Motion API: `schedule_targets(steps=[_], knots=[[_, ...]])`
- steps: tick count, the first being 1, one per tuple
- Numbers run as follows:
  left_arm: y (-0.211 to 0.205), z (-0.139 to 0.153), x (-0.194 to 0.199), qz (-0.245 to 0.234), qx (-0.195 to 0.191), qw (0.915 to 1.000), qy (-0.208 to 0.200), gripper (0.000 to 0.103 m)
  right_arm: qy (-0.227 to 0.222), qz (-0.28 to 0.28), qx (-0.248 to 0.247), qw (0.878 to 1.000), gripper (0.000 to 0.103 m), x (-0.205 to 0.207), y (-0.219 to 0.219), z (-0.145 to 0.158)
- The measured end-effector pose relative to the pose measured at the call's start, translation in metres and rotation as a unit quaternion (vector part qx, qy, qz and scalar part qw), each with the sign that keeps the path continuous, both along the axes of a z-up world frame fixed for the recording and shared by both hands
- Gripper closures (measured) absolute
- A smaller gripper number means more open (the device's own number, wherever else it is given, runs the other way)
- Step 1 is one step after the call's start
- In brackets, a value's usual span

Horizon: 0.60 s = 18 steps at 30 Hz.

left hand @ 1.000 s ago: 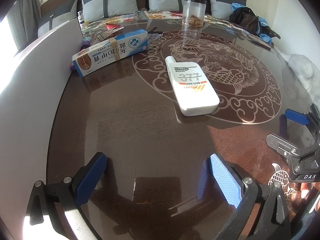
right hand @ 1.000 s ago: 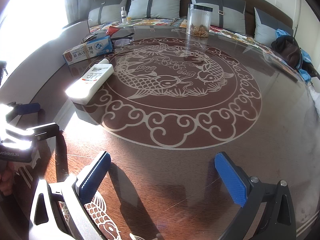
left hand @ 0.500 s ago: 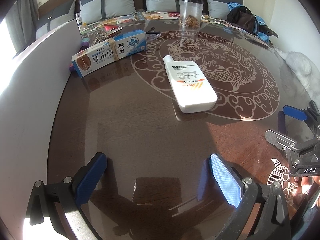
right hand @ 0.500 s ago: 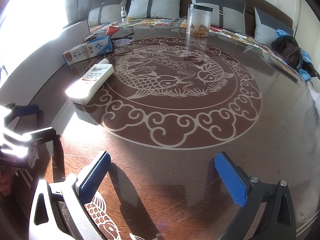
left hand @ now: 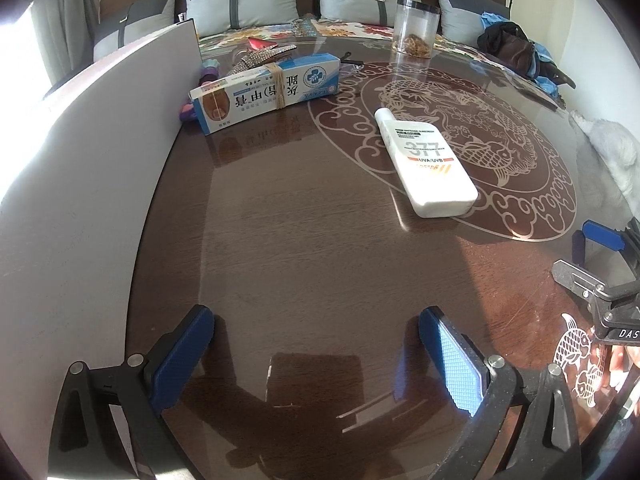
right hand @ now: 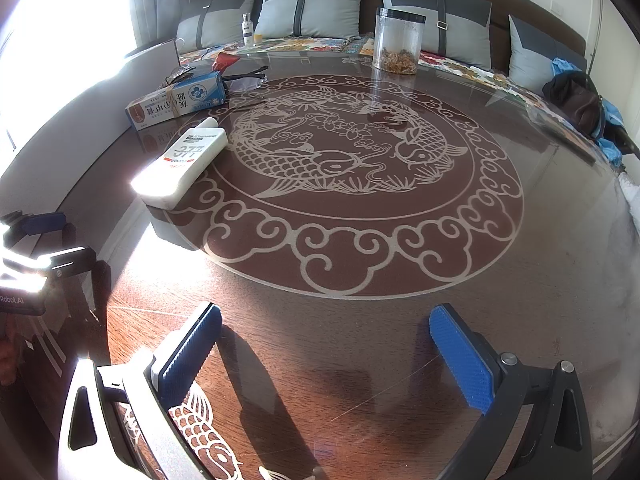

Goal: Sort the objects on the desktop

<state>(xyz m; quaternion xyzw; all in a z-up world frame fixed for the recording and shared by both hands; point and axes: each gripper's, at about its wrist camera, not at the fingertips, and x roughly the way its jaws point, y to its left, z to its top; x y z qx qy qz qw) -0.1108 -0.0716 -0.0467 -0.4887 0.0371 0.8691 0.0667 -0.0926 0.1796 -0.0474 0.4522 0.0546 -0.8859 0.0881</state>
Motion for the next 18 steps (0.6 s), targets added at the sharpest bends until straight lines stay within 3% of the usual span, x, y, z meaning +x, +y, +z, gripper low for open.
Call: schedule_targets(steps=[18], knots=[[-0.0024, 0.0005, 0.0019, 0.001, 0.001, 1.0, 0.008, 0.0, 0.0, 0.0, 0.0, 1.0, 0.0, -0.0002, 0.0002, -0.0002]])
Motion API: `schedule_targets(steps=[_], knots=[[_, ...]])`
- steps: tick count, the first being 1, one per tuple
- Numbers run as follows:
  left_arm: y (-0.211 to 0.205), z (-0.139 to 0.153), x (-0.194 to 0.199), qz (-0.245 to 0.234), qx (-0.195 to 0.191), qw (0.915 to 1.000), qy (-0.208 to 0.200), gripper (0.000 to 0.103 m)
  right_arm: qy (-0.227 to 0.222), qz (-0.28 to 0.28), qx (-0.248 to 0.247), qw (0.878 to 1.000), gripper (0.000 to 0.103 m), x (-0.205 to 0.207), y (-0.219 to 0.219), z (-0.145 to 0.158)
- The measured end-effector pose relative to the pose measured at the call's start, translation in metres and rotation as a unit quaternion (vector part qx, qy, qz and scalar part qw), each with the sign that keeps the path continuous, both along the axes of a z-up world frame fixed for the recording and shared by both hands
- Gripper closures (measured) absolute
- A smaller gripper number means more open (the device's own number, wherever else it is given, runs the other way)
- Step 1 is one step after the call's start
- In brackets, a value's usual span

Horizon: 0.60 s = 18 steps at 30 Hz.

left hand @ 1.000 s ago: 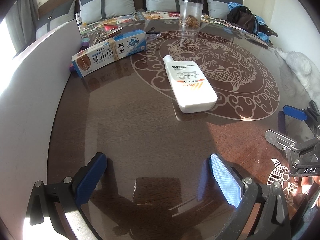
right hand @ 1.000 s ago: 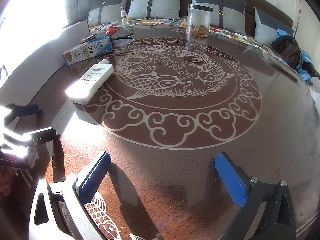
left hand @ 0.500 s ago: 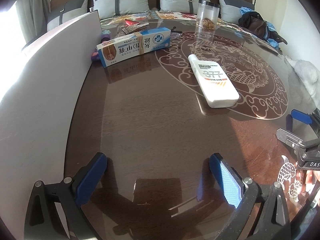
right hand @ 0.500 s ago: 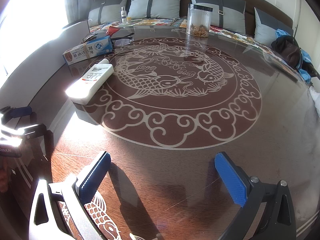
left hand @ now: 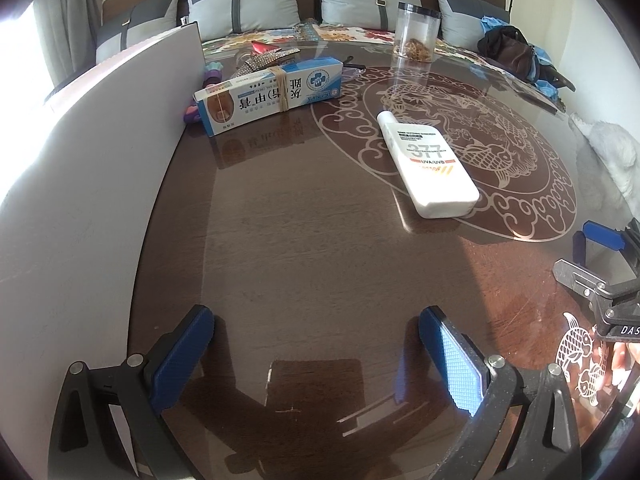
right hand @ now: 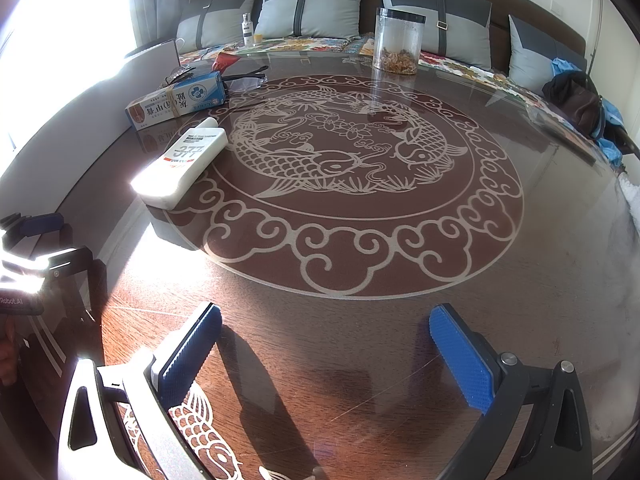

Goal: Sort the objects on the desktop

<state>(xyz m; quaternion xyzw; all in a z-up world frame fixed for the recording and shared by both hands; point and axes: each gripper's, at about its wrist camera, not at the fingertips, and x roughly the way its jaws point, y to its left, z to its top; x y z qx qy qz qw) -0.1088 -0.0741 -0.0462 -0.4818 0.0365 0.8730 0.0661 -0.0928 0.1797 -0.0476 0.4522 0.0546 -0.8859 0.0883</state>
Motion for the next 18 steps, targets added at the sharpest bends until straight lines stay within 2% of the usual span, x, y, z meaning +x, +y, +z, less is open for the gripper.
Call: schedule_targets(steps=[18], knots=[[0.0011, 0.0005, 0.0011, 0.003, 0.001, 1.0, 0.008, 0.0, 0.0, 0.0, 0.0, 1.0, 0.0, -0.0002, 0.0003, 0.0]])
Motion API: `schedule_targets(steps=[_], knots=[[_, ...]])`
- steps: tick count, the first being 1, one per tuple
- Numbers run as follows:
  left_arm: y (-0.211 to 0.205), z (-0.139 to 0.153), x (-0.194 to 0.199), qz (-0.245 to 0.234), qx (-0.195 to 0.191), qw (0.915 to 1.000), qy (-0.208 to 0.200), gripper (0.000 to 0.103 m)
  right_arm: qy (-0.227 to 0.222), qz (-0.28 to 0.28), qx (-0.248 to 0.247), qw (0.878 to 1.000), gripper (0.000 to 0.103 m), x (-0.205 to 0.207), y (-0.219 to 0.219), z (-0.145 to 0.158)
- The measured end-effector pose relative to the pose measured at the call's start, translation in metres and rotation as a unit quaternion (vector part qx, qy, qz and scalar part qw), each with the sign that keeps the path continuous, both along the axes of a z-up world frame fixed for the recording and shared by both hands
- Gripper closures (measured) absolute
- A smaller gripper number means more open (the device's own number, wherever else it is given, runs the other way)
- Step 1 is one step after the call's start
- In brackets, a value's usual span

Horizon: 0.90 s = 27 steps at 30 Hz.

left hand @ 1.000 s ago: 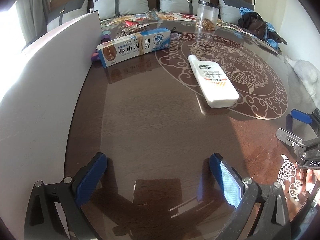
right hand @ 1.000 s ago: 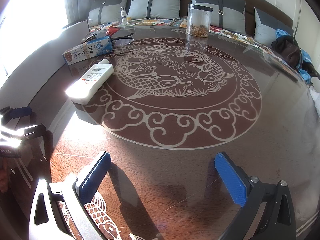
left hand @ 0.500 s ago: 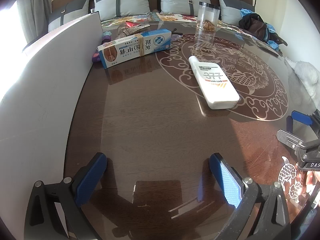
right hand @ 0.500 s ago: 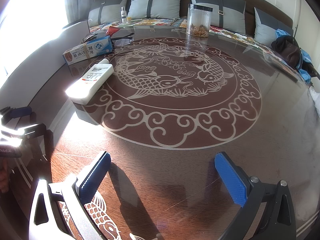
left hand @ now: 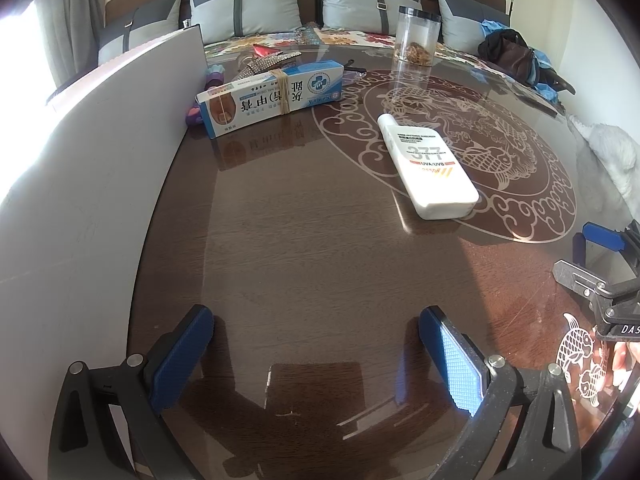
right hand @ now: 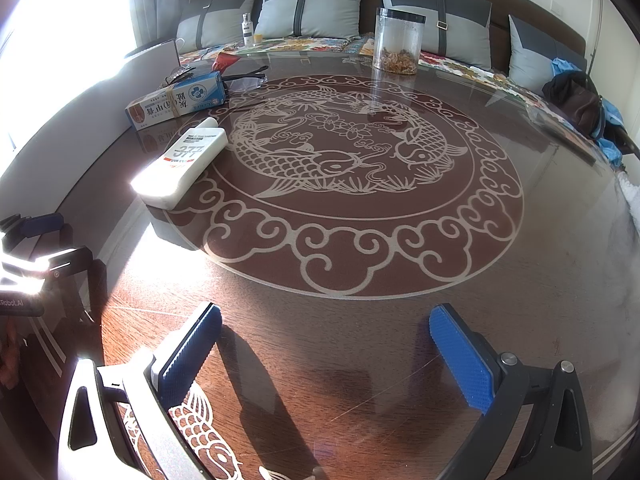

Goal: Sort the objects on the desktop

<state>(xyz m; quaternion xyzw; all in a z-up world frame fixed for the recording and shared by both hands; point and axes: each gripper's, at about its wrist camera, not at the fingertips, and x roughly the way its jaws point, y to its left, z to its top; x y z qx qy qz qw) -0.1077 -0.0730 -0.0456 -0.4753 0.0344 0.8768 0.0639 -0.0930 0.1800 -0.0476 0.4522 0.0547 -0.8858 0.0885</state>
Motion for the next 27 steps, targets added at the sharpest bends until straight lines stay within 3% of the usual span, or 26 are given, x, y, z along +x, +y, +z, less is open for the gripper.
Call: schedule_targets(steps=[27], knots=[[-0.0008, 0.0006, 0.0007, 0.003, 0.001, 1.0, 0.004, 0.0, 0.0, 0.0, 0.0, 1.0, 0.0, -0.0003, 0.0003, -0.0002]])
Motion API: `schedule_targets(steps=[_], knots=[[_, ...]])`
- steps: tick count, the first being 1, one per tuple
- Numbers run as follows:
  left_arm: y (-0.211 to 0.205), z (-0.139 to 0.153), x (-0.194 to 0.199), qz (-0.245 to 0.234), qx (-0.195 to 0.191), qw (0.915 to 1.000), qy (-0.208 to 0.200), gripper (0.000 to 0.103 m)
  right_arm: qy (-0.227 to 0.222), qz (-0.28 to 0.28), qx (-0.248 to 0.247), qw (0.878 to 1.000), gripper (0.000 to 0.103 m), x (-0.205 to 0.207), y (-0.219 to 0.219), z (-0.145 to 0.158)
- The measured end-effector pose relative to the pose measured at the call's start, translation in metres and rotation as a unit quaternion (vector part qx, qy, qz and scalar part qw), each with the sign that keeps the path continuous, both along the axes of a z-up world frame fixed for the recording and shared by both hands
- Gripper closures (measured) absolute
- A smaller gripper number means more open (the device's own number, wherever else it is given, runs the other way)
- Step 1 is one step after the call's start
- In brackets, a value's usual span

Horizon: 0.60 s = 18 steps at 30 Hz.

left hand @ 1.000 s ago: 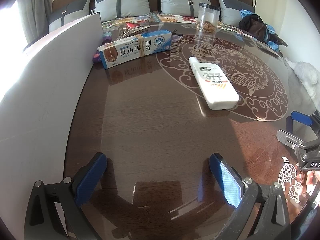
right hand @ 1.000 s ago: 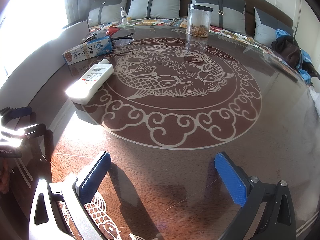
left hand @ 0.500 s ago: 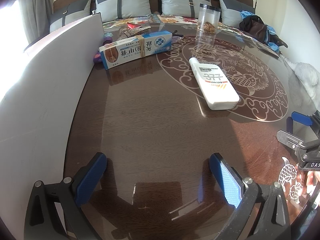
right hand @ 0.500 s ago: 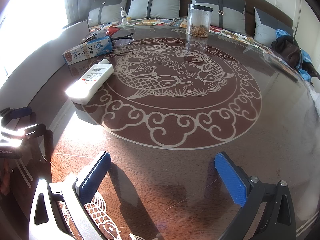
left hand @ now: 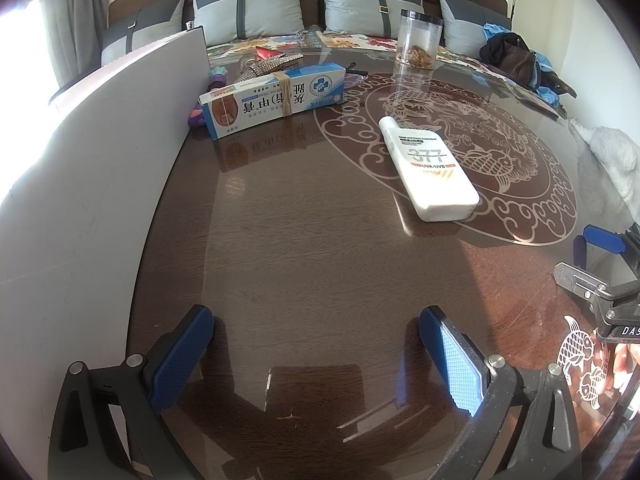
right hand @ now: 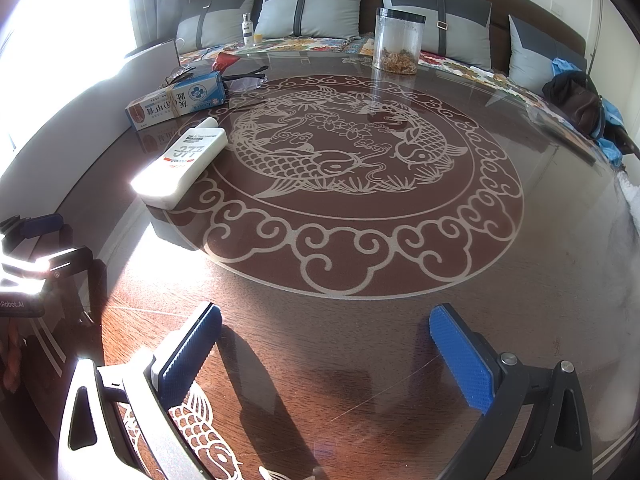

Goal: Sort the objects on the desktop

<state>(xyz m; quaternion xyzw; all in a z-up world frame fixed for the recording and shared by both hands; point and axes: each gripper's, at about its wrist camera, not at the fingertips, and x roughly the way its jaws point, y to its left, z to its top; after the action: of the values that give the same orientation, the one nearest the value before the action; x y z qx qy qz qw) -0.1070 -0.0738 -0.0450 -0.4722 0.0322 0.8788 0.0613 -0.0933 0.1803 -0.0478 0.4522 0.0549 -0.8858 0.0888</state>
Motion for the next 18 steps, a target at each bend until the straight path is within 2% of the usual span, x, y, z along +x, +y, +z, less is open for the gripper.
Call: schedule_targets(steps=[5, 9, 11, 15, 18], knots=[[0.0, 0.0, -0.001, 0.002, 0.0, 1.0, 0.001, 0.0, -0.007, -0.006, -0.003, 1.0, 0.0, -0.004, -0.001, 0.003], [0.0, 0.0, -0.001, 0.003, -0.001, 1.0, 0.002, 0.0, -0.026, -0.022, -0.105, 0.994, 0.0, -0.03, -0.018, 0.025], [0.0, 0.0, -0.001, 0.003, 0.0, 1.0, 0.002, 0.0, -0.045, -0.012, -0.124, 0.991, 0.0, -0.051, -0.044, 0.031], [0.0, -0.001, 0.0, 0.005, 0.0, 1.0, 0.004, 0.0, -0.037, 0.036, -0.074, 0.996, 0.0, -0.078, -0.107, 0.034], [0.0, -0.001, -0.001, 0.006, 0.0, 1.0, 0.005, 0.0, -0.045, 0.041, -0.03, 0.998, 0.001, -0.092, -0.131, 0.021]])
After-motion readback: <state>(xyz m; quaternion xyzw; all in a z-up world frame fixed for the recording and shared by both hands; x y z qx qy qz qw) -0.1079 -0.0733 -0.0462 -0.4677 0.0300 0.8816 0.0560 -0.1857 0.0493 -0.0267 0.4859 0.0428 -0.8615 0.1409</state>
